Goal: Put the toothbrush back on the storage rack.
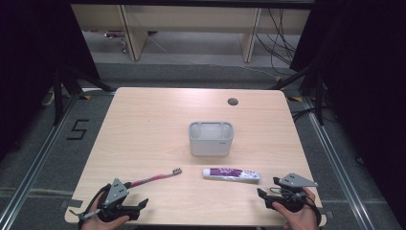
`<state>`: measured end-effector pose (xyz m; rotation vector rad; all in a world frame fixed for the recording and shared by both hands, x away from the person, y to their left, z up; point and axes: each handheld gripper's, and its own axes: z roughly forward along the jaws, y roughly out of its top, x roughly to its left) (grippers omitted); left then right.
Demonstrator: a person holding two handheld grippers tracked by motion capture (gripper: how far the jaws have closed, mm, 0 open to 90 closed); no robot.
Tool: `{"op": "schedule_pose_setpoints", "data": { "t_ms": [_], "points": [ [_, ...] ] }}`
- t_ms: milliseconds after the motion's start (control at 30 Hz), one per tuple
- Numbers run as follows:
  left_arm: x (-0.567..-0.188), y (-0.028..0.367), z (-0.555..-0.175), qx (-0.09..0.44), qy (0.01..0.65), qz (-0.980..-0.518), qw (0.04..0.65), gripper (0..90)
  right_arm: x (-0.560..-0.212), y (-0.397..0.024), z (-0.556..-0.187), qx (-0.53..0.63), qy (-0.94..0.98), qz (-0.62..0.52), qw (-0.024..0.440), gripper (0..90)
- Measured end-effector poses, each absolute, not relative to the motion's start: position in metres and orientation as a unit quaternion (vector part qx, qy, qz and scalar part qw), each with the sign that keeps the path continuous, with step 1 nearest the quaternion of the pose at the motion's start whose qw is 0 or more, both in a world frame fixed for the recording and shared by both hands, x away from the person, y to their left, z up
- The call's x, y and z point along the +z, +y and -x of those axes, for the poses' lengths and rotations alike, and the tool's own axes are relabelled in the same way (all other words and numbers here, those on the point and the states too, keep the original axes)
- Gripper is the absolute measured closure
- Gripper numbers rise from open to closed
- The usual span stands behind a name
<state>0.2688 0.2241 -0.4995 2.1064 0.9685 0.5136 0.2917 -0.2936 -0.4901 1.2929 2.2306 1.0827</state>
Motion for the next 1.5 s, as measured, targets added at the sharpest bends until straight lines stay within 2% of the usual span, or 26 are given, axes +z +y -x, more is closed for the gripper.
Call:
{"op": "schedule_pose_setpoints", "data": {
  "t_ms": [33, 767, 1067, 1500],
  "points": [
    [-0.499, 0.225, -0.27, 0.205, 0.377, -0.825, 0.368, 17.0, -0.49, -0.296, -0.293, 0.382, 0.787, -0.449, 0.183, 23.5],
    [-0.494, 0.224, -0.276, 0.215, 0.378, -0.82, 0.373, 17.7, -0.492, -0.295, -0.295, 0.394, 0.784, -0.447, 0.175, 23.9],
    [-0.494, 0.223, -0.293, 0.2, 0.358, -0.839, 0.358, 23.6, -0.492, -0.296, -0.295, 0.397, 0.783, -0.446, 0.175, 23.9],
    [-0.491, 0.21, -0.308, 0.176, 0.336, -0.863, 0.333, 24.1, -0.492, -0.295, -0.295, 0.401, 0.782, -0.447, 0.167, 24.0]
  ]
}}
